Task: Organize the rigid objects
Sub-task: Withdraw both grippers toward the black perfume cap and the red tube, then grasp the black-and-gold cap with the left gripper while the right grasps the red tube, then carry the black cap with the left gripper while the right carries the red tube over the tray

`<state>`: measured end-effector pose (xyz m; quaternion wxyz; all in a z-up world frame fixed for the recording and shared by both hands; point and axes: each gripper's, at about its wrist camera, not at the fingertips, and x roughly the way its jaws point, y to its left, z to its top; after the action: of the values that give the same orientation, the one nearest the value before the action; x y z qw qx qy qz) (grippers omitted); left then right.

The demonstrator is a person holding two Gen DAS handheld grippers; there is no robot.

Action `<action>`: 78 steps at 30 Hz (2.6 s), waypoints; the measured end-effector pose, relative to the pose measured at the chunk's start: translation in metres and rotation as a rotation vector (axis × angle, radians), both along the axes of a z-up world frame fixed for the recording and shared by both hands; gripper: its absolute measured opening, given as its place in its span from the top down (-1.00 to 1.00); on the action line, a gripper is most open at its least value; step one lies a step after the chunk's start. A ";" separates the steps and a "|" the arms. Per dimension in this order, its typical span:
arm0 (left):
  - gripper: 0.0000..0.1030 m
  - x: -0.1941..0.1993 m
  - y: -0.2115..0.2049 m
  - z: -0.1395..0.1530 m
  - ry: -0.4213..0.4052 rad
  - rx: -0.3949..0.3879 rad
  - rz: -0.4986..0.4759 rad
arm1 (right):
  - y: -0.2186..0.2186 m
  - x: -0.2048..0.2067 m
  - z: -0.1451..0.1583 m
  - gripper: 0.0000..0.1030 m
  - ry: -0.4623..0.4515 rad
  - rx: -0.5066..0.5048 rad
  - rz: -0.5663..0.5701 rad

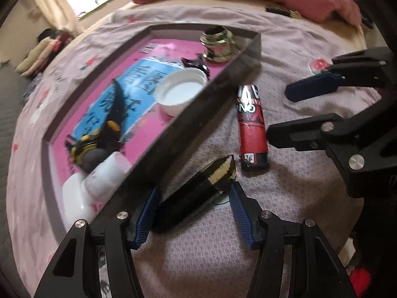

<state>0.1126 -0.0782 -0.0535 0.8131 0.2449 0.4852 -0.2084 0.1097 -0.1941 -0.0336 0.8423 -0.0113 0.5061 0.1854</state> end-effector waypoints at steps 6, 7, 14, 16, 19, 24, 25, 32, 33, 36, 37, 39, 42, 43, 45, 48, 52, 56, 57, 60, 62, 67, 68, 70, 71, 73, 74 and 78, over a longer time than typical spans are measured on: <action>-0.09 0.003 0.007 0.001 0.028 -0.052 -0.006 | 0.005 0.009 -0.009 -0.07 0.039 0.039 -0.041; -0.09 0.003 0.006 0.001 0.027 -0.054 -0.003 | 0.006 0.010 -0.009 -0.07 0.042 0.051 -0.044; -0.07 0.005 0.007 -0.002 0.027 -0.061 0.013 | 0.012 0.018 -0.014 -0.07 0.062 0.100 -0.078; -0.07 0.002 0.002 -0.004 0.002 -0.024 -0.003 | 0.015 0.020 -0.017 -0.07 0.059 0.093 -0.091; -0.06 -0.001 -0.004 -0.007 -0.017 0.011 -0.007 | 0.021 0.021 -0.019 -0.03 0.046 0.050 -0.096; -0.04 0.001 -0.003 -0.006 -0.012 -0.003 0.020 | 0.022 0.019 -0.019 0.25 0.016 0.003 -0.081; -0.01 0.000 -0.004 -0.006 -0.020 0.006 0.020 | 0.017 0.021 -0.019 0.38 0.023 0.022 -0.090; 0.30 -0.001 -0.003 -0.002 -0.012 -0.025 0.060 | -0.010 0.019 -0.014 0.69 0.063 0.114 -0.105; 0.33 0.001 -0.001 0.000 0.000 -0.052 0.075 | -0.012 0.017 -0.013 0.71 0.062 0.121 -0.104; 0.42 0.009 0.016 0.006 0.065 -0.191 0.146 | -0.017 0.013 -0.006 0.79 0.043 0.122 -0.098; 0.44 0.010 0.020 0.007 0.081 -0.224 0.160 | -0.018 0.012 -0.004 0.79 0.033 0.121 -0.096; 0.47 0.008 0.027 0.009 0.105 -0.285 0.185 | -0.021 0.010 0.000 0.79 0.018 0.120 -0.094; 0.48 0.005 0.031 0.012 0.132 -0.348 0.205 | -0.023 0.008 0.006 0.79 0.000 0.124 -0.096; 0.48 0.003 0.032 0.013 0.147 -0.372 0.211 | -0.025 0.007 0.008 0.79 -0.008 0.129 -0.099; 0.48 -0.002 0.035 0.016 0.154 -0.402 0.233 | -0.028 0.006 0.013 0.79 -0.026 0.134 -0.102; 0.48 -0.006 0.039 0.019 0.153 -0.430 0.256 | -0.031 0.004 0.019 0.79 -0.052 0.142 -0.098; 0.48 -0.012 0.043 0.027 0.137 -0.447 0.281 | -0.029 0.001 0.027 0.79 -0.088 0.161 -0.077; 0.49 -0.017 0.048 0.041 0.110 -0.482 0.305 | -0.020 -0.001 0.036 0.79 -0.130 0.179 -0.032; 0.49 -0.020 0.049 0.045 0.101 -0.490 0.310 | -0.018 -0.002 0.039 0.79 -0.143 0.183 -0.023; 0.49 -0.022 0.054 0.057 0.066 -0.503 0.321 | -0.013 -0.005 0.048 0.79 -0.191 0.189 0.005; 0.49 -0.022 0.057 0.062 0.051 -0.526 0.332 | -0.011 -0.006 0.053 0.79 -0.217 0.197 0.019; 0.49 -0.023 0.062 0.072 -0.004 -0.533 0.349 | -0.006 -0.006 0.061 0.79 -0.256 0.204 0.046; 0.49 -0.023 0.064 0.074 -0.014 -0.532 0.354 | -0.005 -0.005 0.061 0.79 -0.260 0.202 0.047; 0.49 -0.024 0.067 0.079 -0.048 -0.525 0.371 | -0.004 -0.003 0.062 0.79 -0.266 0.200 0.050; 0.49 -0.024 0.071 0.082 -0.062 -0.527 0.382 | -0.004 -0.003 0.062 0.79 -0.270 0.198 0.050; 0.49 -0.024 0.083 0.086 -0.090 -0.541 0.417 | -0.004 -0.001 0.063 0.79 -0.278 0.195 0.053; 0.49 -0.022 0.089 0.087 -0.104 -0.543 0.433 | -0.003 0.000 0.064 0.79 -0.285 0.193 0.056; 0.49 -0.017 0.115 0.091 -0.155 -0.522 0.505 | -0.003 0.005 0.067 0.79 -0.304 0.186 0.057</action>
<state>0.0960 0.0364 0.0373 0.9083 -0.0831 0.3978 -0.0990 0.1146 -0.1972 0.0338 0.9009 0.0243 0.3531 0.2513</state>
